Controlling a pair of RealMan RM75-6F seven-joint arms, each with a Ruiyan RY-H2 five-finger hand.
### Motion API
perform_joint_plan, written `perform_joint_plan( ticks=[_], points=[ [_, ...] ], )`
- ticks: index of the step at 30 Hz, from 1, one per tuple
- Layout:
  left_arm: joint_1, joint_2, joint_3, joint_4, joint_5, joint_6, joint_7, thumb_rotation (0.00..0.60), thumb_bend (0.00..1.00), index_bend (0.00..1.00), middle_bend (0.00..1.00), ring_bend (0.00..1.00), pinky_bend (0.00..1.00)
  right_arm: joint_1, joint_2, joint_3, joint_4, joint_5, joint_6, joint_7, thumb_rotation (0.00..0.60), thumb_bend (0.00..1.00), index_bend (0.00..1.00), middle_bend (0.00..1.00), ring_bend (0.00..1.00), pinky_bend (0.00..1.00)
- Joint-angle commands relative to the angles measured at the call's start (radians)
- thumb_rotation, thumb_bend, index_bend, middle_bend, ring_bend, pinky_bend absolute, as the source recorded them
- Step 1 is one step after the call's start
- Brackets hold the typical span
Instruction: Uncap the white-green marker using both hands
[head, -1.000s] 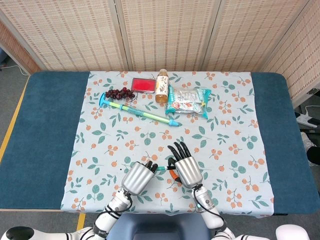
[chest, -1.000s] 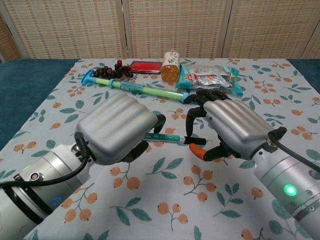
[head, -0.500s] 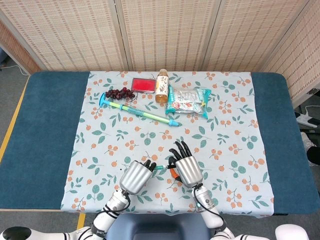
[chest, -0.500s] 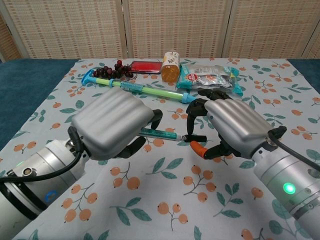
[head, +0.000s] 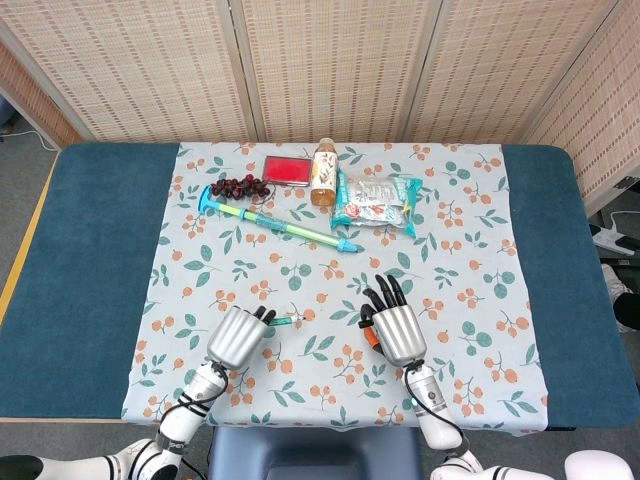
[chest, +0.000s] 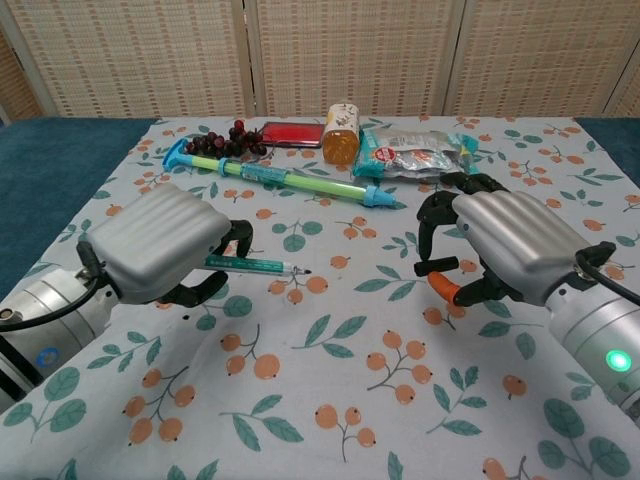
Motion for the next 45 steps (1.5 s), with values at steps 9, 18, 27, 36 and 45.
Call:
perform_joint_plan(
  ticks=[9, 18, 27, 36, 45],
  points=[
    [-0.001, 0.029, 0.03, 0.082, -0.038, -0.095, -0.16, 0.6, 0.46, 0.38, 0.57, 0.87, 1.0, 0.01, -0.08, -0.012, 0.121, 0.042, -0.049, -0.019, 0.6, 0.53, 0.47, 0.21, 0.0, 0.0],
    [-0.007, 0.062, 0.028, 0.03, -0.027, -0.093, -0.209, 0.6, 0.42, 0.01, 0.12, 0.73, 1.0, 0.002, -0.1, -0.024, 0.123, 0.063, -0.057, -0.055, 0.6, 0.47, 0.16, 0.12, 0.0, 0.0],
    [0.015, 0.149, 0.02, -0.11, 0.004, -0.021, -0.286, 0.6, 0.41, 0.0, 0.04, 0.53, 0.91, -0.028, -0.004, -0.043, -0.01, 0.028, 0.008, -0.081, 0.6, 0.43, 0.04, 0.08, 0.0, 0.0],
    [0.15, 0.523, 0.127, -0.363, 0.058, 0.108, -0.557, 0.6, 0.41, 0.0, 0.03, 0.07, 0.3, -0.174, 0.446, -0.169, -0.347, -0.012, 0.13, -0.031, 0.6, 0.36, 0.0, 0.0, 0.0, 0.0],
    [0.379, 0.587, 0.173, -0.193, 0.041, 0.367, -0.803, 0.6, 0.41, 0.0, 0.02, 0.01, 0.22, -0.349, 0.637, -0.231, -0.322, -0.043, 0.329, 0.149, 0.6, 0.28, 0.0, 0.0, 0.0, 0.0]
  ],
)
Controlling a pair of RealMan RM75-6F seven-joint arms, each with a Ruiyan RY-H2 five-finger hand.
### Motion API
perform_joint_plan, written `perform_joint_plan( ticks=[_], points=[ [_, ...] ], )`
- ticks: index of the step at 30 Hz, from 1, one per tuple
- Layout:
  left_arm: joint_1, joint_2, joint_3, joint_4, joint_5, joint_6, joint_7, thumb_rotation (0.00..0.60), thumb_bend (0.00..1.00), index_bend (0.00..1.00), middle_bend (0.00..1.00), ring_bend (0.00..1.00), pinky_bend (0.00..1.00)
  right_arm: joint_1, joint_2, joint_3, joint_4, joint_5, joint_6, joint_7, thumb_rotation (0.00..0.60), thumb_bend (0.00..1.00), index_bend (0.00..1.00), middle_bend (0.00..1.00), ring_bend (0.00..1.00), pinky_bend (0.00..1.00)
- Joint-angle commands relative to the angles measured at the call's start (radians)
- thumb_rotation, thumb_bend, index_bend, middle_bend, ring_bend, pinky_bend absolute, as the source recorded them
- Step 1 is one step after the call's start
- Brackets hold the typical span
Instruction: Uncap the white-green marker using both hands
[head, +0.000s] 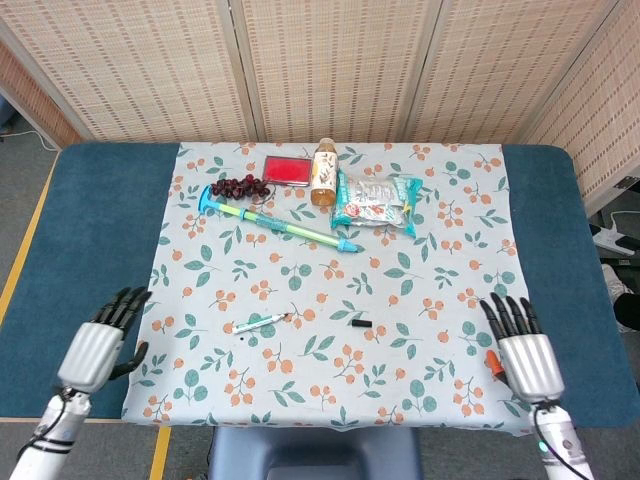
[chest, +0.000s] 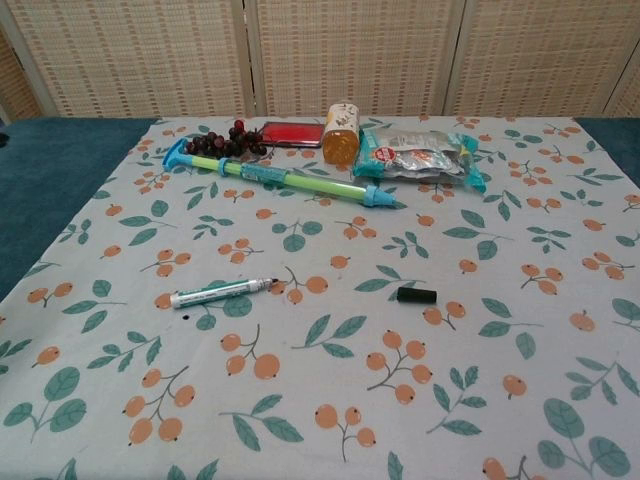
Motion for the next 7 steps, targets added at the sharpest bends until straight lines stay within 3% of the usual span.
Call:
perform_joint_plan(
  ticks=[1, 7],
  points=[
    [0.096, 0.028, 0.025, 0.09, 0.0, 0.081, -0.098, 0.6, 0.42, 0.0, 0.02, 0.02, 0.22, -0.082, 0.069, -0.027, -0.015, -0.018, 0.077, 0.076, 0.6, 0.28, 0.0, 0.0, 0.0, 0.0],
    [0.098, 0.069, 0.018, 0.062, -0.018, 0.031, -0.035, 0.6, 0.42, 0.0, 0.02, 0.01, 0.22, -0.088, 0.082, 0.002, -0.021, -0.013, 0.068, 0.082, 0.6, 0.27, 0.0, 0.0, 0.0, 0.0]
  ],
)
